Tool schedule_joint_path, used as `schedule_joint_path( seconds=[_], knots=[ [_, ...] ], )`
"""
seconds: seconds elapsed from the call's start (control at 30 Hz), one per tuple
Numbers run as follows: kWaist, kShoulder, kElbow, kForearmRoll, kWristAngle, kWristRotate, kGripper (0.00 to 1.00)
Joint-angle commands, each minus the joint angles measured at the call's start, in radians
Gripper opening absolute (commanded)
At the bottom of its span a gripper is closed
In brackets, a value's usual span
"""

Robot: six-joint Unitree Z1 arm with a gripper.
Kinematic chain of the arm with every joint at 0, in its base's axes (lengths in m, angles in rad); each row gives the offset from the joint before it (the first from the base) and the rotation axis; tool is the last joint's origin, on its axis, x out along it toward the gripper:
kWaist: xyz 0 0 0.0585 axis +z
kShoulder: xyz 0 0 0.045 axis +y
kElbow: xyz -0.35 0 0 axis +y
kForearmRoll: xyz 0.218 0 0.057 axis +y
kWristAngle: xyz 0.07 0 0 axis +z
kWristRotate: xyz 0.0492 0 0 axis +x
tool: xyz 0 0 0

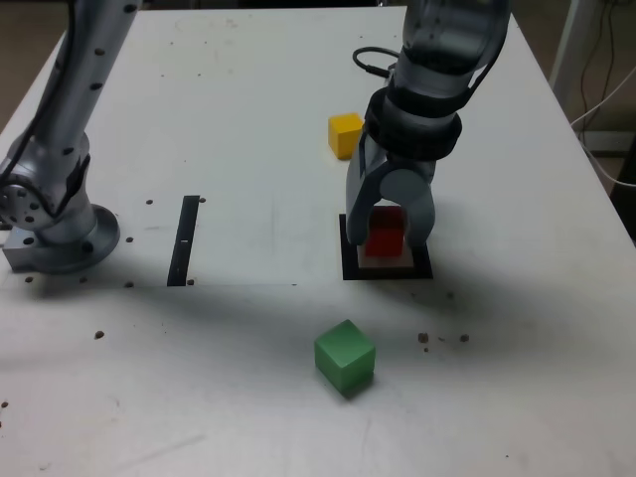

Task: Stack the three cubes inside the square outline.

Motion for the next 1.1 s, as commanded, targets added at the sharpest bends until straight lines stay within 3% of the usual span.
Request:
schedule_joint_path(
  seconds=[0.0, 0.4, 0.47, 0.6, 0.67, 1.07],
  knots=[
    [0.007, 0.006, 0.006, -0.006, 0.002, 0.003, 0.32],
    [0.014, 0.004, 0.015, -0.025, 0.005, 0.010, 0.36],
    [0.014, 0.003, 0.017, -0.026, 0.005, 0.012, 0.50],
    [0.015, 0.000, 0.022, -0.028, 0.007, 0.016, 0.88],
    [0.015, -0.003, 0.026, -0.029, 0.008, 0.018, 0.98],
    [0.016, -0.040, 0.053, -0.041, 0.013, 0.018, 1.00]
  ],
)
